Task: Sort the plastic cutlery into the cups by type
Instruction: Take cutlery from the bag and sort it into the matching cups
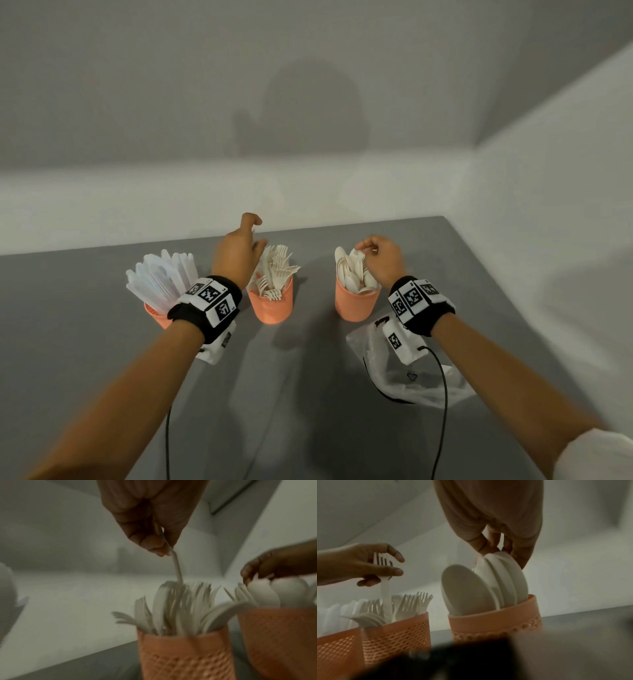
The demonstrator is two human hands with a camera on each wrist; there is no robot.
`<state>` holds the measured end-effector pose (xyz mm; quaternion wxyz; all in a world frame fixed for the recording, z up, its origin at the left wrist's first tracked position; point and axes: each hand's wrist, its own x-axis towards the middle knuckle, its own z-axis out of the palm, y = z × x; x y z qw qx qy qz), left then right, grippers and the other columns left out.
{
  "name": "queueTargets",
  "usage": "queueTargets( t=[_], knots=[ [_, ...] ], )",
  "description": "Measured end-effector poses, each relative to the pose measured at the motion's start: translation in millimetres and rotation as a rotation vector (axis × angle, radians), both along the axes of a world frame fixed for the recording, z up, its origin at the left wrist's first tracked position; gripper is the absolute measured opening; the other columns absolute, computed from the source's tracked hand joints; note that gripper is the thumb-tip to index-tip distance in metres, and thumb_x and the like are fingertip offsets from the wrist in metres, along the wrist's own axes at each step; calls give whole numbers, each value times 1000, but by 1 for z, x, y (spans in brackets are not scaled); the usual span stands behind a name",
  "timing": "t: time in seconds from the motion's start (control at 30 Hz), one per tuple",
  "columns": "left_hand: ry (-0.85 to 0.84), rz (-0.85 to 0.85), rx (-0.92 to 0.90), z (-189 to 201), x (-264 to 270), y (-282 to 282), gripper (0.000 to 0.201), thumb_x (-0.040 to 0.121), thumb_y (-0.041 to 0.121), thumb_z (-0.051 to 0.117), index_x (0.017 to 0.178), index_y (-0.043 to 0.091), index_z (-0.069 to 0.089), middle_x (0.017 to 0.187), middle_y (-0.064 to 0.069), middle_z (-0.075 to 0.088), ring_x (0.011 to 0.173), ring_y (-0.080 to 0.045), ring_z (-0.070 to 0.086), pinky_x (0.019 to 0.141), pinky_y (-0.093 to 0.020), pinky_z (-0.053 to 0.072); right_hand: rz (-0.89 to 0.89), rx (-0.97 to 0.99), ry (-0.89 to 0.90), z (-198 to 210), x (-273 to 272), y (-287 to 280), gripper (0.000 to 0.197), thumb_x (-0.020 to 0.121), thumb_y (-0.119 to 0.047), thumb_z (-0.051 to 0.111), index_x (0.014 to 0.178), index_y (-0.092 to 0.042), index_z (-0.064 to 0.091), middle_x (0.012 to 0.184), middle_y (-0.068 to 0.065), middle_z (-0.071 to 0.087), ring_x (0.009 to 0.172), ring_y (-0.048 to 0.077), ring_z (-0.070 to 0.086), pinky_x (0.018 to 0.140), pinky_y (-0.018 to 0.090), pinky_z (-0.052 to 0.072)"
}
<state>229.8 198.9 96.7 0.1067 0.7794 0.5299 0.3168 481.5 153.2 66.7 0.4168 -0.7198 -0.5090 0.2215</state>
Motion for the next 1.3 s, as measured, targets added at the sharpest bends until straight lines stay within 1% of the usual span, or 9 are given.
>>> queueTargets(
  t=[0.1, 0.23, 0.4, 0.57, 0.8, 0.9, 1.07, 1.13, 1.3],
  knots=[
    [142, -48, 73, -7, 1, -1, 18, 92, 7, 51, 106, -3, 54, 78, -22, 61, 65, -39, 59, 57, -38, 43, -9, 6, -56, -2, -3, -2, 36, 76, 14, 38, 92, -2, 66, 108, 15, 61, 99, 26, 58, 84, 24, 43],
    [231, -72, 215, -21, 2, -3, 25, 90, 12, 41, 85, -2, 61, 71, -19, 63, 58, -36, 60, 51, -37, 46, 4, 13, -121, -1, -7, -8, 32, 87, 3, 39, 110, -1, 61, 122, 16, 51, 108, 28, 55, 90, 24, 38],
    [185, 7, 110, -33, -2, -10, 57, 94, 33, 19, 117, 0, 59, 117, -20, 64, 109, -35, 60, 92, -46, 44, 96, -49, -372, -3, -15, -5, 60, 92, -42, 31, 138, -4, 40, 146, 21, 33, 136, 33, 30, 111, 36, 23],
    [267, 19, -198, -51, 8, -21, 63, 91, 38, 9, 146, 11, 22, 155, -11, 21, 143, -26, 21, 116, -49, 14, 162, -223, -619, -17, -16, -2, 70, 92, -59, 26, 147, -17, 23, 156, 17, 11, 146, 28, 6, 117, 44, 3],
    [306, 3, -203, -57, 17, -29, 106, 68, 78, 17, 148, 9, 10, 157, -13, 10, 145, -31, 10, 117, -45, 10, 264, -226, -791, -19, -19, -6, 85, 75, -73, 21, 146, -26, 26, 157, 15, 8, 145, 31, 11, 116, 50, 4],
    [353, -23, -134, -63, 18, -26, 81, 84, 61, 34, 143, 6, 30, 149, -18, 31, 138, -37, 28, 113, -46, 22, 292, -212, -829, -22, -18, -8, 63, 92, -54, 37, 147, -26, 24, 157, 15, 11, 142, 32, 20, 116, 47, 9],
    [284, -16, -50, -58, 15, -21, 47, 92, 27, 37, 129, 1, 50, 128, -26, 54, 113, -45, 55, 91, -53, 47, 313, -234, -833, -20, -21, -6, 62, 93, -57, 21, 149, -30, 14, 157, 17, 10, 145, 30, 9, 116, 47, 7],
    [284, -35, -31, -59, 18, -26, 48, 91, 16, 41, 138, 6, 40, 140, -26, 42, 124, -46, 45, 100, -54, 39, 331, -277, -866, -16, -22, -7, 74, 83, -64, 3, 148, -32, 14, 157, 16, 10, 146, 30, 8, 116, 48, 8],
    [347, -39, -230, -53, 23, -29, 71, 92, 58, 26, 149, 18, 10, 157, -14, 2, 145, -32, 6, 117, -46, 6, 310, -386, -982, -7, -28, -8, 75, 86, -69, 9, 149, -29, 6, 157, 17, 3, 146, 31, 4, 115, 54, 3]
  ],
)
